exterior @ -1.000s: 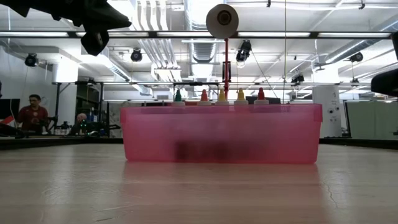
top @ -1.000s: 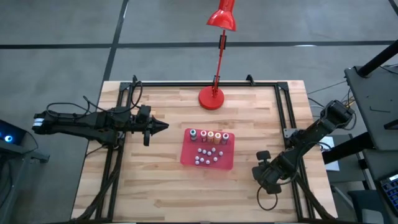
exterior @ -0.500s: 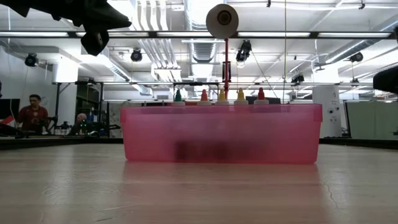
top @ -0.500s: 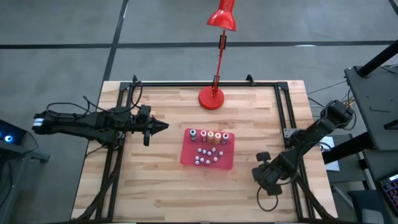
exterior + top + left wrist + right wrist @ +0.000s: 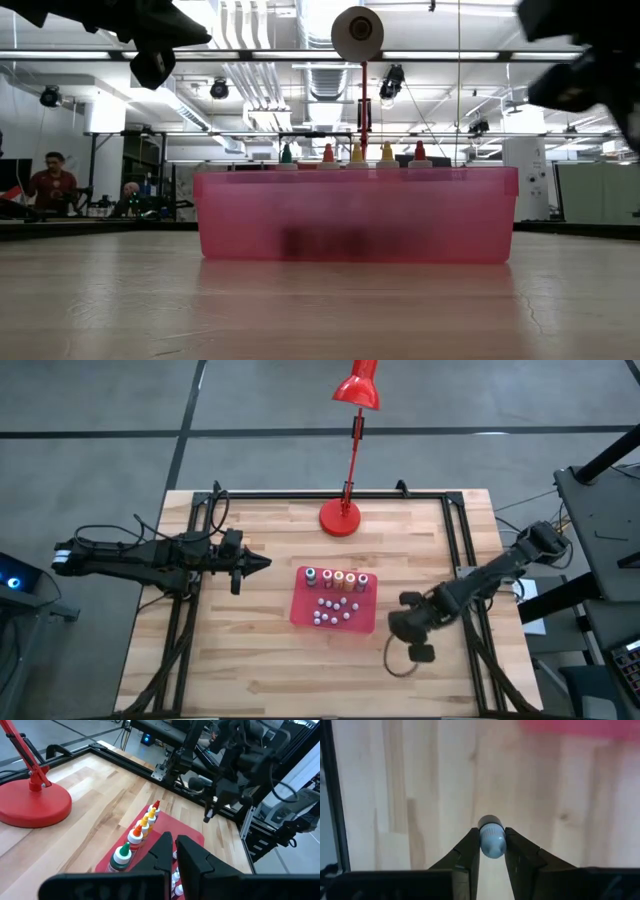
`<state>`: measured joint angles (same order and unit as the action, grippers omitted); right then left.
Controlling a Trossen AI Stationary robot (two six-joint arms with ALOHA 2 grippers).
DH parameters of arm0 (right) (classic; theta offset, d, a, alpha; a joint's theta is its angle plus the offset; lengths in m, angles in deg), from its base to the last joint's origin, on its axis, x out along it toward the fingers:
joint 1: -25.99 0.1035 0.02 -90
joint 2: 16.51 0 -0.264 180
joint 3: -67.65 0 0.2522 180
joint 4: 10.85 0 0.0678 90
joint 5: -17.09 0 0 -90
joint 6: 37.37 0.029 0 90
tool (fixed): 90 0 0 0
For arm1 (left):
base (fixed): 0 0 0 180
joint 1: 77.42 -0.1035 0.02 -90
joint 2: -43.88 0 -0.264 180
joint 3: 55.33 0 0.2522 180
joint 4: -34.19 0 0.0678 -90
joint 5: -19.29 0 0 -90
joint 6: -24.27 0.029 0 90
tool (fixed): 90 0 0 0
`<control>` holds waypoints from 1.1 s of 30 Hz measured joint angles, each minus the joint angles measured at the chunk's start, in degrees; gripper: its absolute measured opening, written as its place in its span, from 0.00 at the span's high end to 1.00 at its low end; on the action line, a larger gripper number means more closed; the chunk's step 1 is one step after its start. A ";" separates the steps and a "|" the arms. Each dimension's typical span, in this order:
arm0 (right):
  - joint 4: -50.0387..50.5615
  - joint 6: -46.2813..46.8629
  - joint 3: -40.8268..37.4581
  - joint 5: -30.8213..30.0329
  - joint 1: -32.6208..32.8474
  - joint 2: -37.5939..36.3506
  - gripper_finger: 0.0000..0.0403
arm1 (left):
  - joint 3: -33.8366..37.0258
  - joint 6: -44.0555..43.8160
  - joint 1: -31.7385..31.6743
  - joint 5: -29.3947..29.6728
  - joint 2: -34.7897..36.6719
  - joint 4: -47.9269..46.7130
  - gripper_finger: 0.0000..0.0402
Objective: Pick & Place food coloring
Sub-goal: Put the small green food coloring bottle into the red bin
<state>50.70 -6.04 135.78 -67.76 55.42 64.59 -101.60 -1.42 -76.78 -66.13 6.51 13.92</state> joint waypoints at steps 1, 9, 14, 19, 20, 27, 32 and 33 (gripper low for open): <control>1.04 -1.12 1.13 0.01 -1.23 0.00 0.84 | -0.02 0.00 0.00 0.00 0.00 0.00 1.00; 6.63 -9.79 9.50 -0.15 -9.37 0.00 0.84 | -0.02 0.22 0.00 0.00 0.00 0.00 1.00; 6.86 -11.47 11.91 -0.13 -13.32 0.02 0.84 | -0.02 0.31 -0.01 0.00 0.00 0.00 1.00; 6.81 -12.43 12.98 -0.14 -15.47 1.09 0.84 | -0.01 0.33 -0.01 0.00 0.00 0.00 1.00; 6.81 -12.80 13.24 0.03 -15.60 1.68 0.84 | -0.02 0.35 -0.02 0.00 0.00 -0.02 1.00; 6.73 -15.09 17.43 0.90 -15.63 8.35 0.84 | -0.02 0.42 -0.01 0.00 0.01 -0.07 1.00; 6.66 -15.01 20.44 0.82 -15.76 13.34 0.84 | -0.02 0.42 -0.02 0.00 -0.02 -0.43 1.00; 6.80 -14.98 21.01 0.81 -15.76 14.50 0.84 | -0.01 0.42 -0.02 0.00 -0.02 -0.58 1.00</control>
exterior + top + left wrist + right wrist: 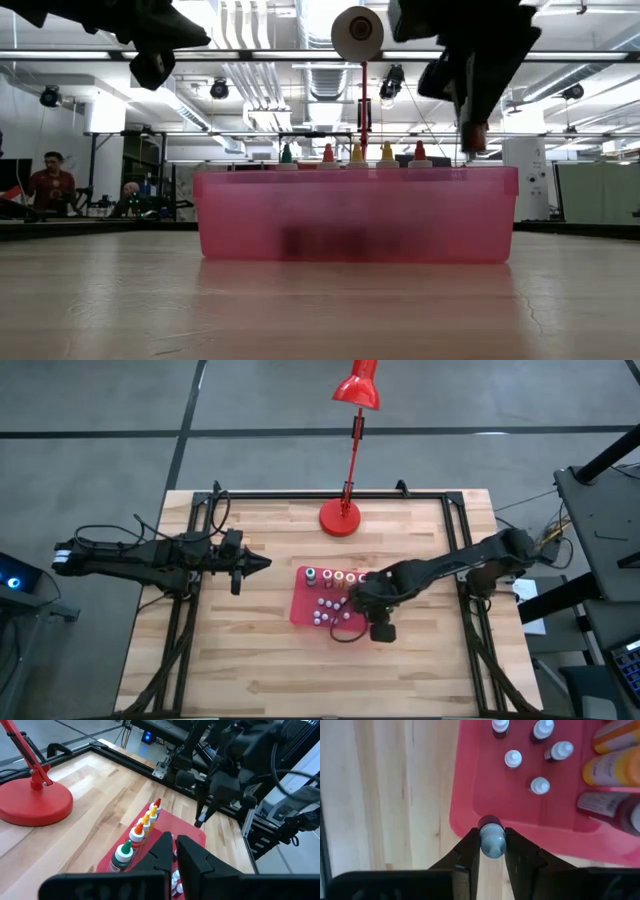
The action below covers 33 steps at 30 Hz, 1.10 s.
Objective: Pick & Place food coloring
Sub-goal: Put the small green food coloring bottle into the red bin
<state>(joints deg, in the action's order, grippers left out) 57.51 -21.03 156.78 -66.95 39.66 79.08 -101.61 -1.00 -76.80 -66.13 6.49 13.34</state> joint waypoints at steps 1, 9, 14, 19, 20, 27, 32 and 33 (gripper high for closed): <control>0.03 0.04 0.60 -0.04 0.02 1.04 0.84 | -0.01 0.00 0.02 0.00 0.00 -0.03 1.00; -0.15 0.38 4.58 -1.49 0.02 8.42 0.84 | -0.01 0.00 0.02 0.00 -0.02 -0.45 1.00; -2.11 1.65 4.21 -3.46 0.04 9.52 0.84 | -0.01 0.00 0.02 0.00 -0.02 -0.51 1.00; -4.09 1.85 3.15 -4.74 -0.08 9.22 0.84 | 0.00 0.00 0.00 0.00 -0.02 -0.62 1.00; -4.23 1.86 2.97 -4.72 -0.09 9.23 0.84 | -0.01 0.00 0.02 0.00 -0.02 -0.69 1.00; -5.42 1.87 2.08 -4.66 -0.09 10.64 0.84 | -0.01 0.00 0.02 0.01 0.00 -0.99 1.00; -7.93 2.40 0.90 -4.65 -0.09 11.12 0.84 | -0.01 0.00 0.00 0.00 0.00 -1.17 1.00; -9.12 2.80 0.38 -4.63 -0.09 11.12 0.84 | -0.01 0.00 0.02 0.00 0.00 -1.23 1.00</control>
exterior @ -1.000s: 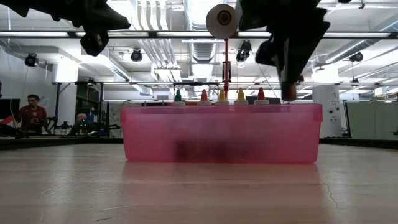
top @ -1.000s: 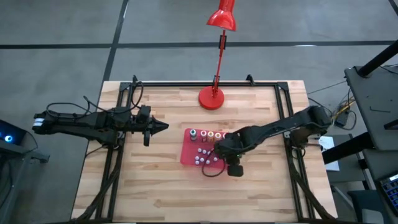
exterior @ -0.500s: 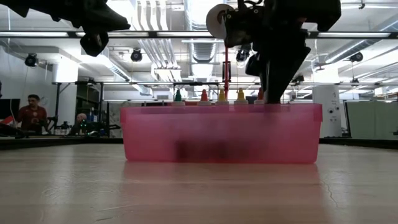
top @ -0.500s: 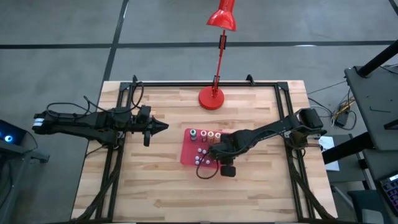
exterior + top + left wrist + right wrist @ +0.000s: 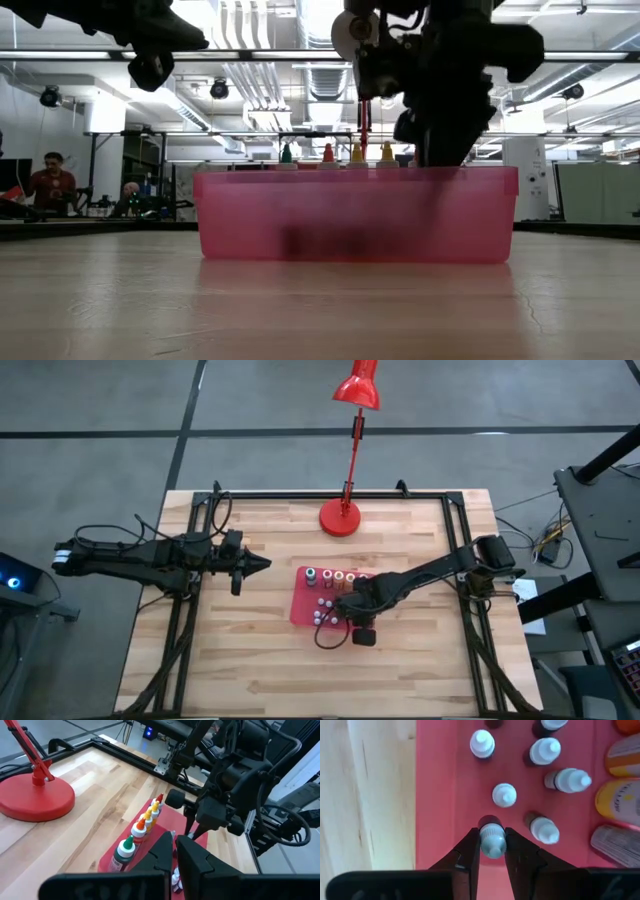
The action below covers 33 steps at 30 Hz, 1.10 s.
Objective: Pick & Place food coloring
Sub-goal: Put the small green food coloring bottle into the red bin
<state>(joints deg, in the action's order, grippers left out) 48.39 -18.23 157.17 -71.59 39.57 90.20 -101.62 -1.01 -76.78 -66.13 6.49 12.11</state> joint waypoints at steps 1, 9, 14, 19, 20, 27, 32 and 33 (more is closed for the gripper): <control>-0.46 0.21 -0.41 -0.02 -0.02 0.00 0.84 | 0.00 0.00 -0.02 0.00 0.00 -0.02 1.00; -2.36 0.43 -2.65 0.00 -0.29 0.17 0.84 | 0.00 0.00 -0.02 0.02 0.00 0.02 1.00; -4.55 0.43 -4.22 0.00 -0.68 0.17 0.84 | 0.02 0.00 -0.02 0.02 0.00 0.11 1.00; -5.60 0.41 -4.90 -0.18 -0.88 0.17 0.84 | 0.00 0.00 -0.02 0.02 0.00 0.13 1.00; -5.83 0.41 -5.01 -0.25 -0.92 0.17 0.84 | 0.02 0.00 -0.02 0.02 0.00 0.13 1.00; -6.08 0.33 -5.32 -0.28 -0.90 0.15 0.84 | 0.00 0.00 -0.02 0.02 0.00 0.11 1.00; -6.06 0.28 -5.34 -0.24 -0.90 0.15 0.82 | 0.00 0.00 -0.02 0.02 0.00 0.11 1.00; -6.06 0.23 -5.34 -0.23 -0.90 0.15 0.81 | 0.01 0.00 -0.02 0.02 0.00 0.11 1.00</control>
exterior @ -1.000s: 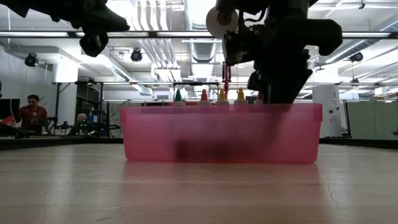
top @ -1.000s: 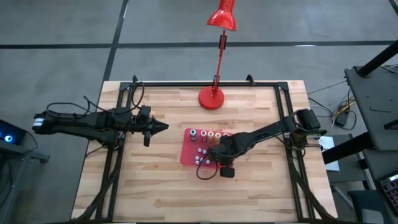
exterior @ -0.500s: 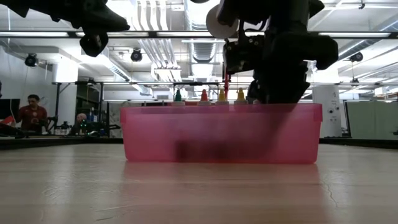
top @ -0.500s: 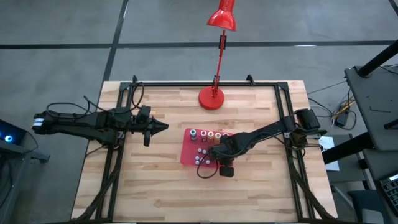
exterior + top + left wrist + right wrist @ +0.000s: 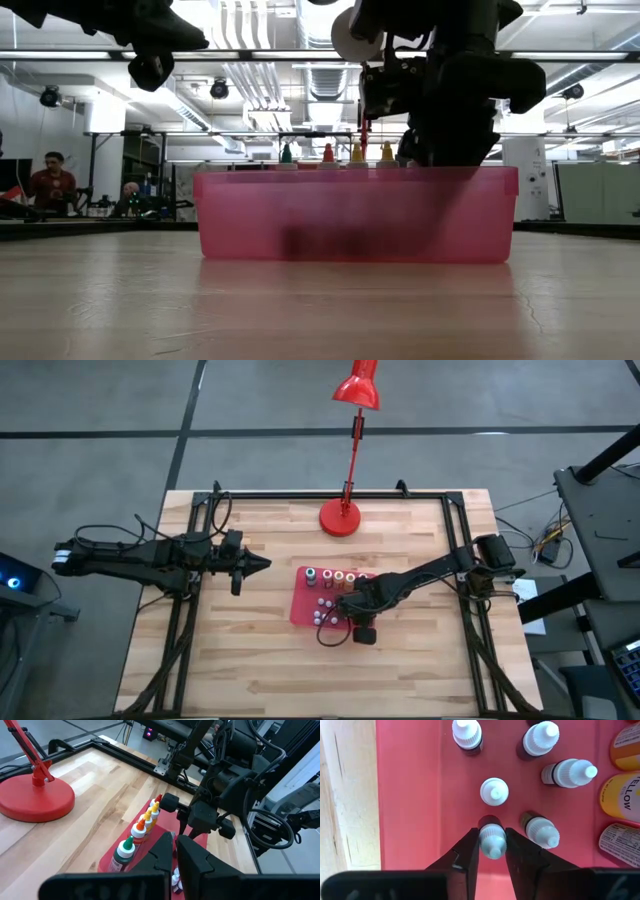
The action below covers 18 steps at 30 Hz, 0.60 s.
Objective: Pick & Place food coloring
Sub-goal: Put the small green food coloring bottle into the red bin
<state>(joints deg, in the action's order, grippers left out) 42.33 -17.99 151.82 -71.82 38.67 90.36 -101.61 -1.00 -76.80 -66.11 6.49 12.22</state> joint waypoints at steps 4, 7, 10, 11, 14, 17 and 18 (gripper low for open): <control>0.00 -0.07 -0.02 0.04 0.00 0.00 0.76 | -0.01 0.00 0.00 0.00 0.00 0.00 1.00; 0.02 -0.07 -0.04 0.06 0.00 0.00 0.73 | 0.01 0.00 0.00 0.00 0.00 0.00 1.00; 0.02 -0.07 -0.04 0.14 0.00 0.00 0.71 | 0.01 0.00 0.00 0.00 0.00 0.00 1.00; 0.03 -0.07 -0.04 0.15 0.00 0.00 0.71 | -0.01 0.00 0.00 0.00 0.00 0.00 1.00; 0.27 -0.04 0.12 0.19 0.00 0.00 0.70 | -0.01 0.00 0.00 0.00 0.00 0.00 1.00; 1.04 0.13 0.63 0.51 0.00 0.00 0.70 | 0.01 0.00 0.00 0.00 0.00 0.00 1.00; 1.32 0.13 0.80 0.61 0.00 -0.02 0.70 | 0.00 0.00 0.00 0.00 0.00 0.00 1.00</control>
<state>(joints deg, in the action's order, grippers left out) 43.64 -17.86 152.62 -71.21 38.67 90.33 -101.62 -1.00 -76.80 -66.11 6.49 12.22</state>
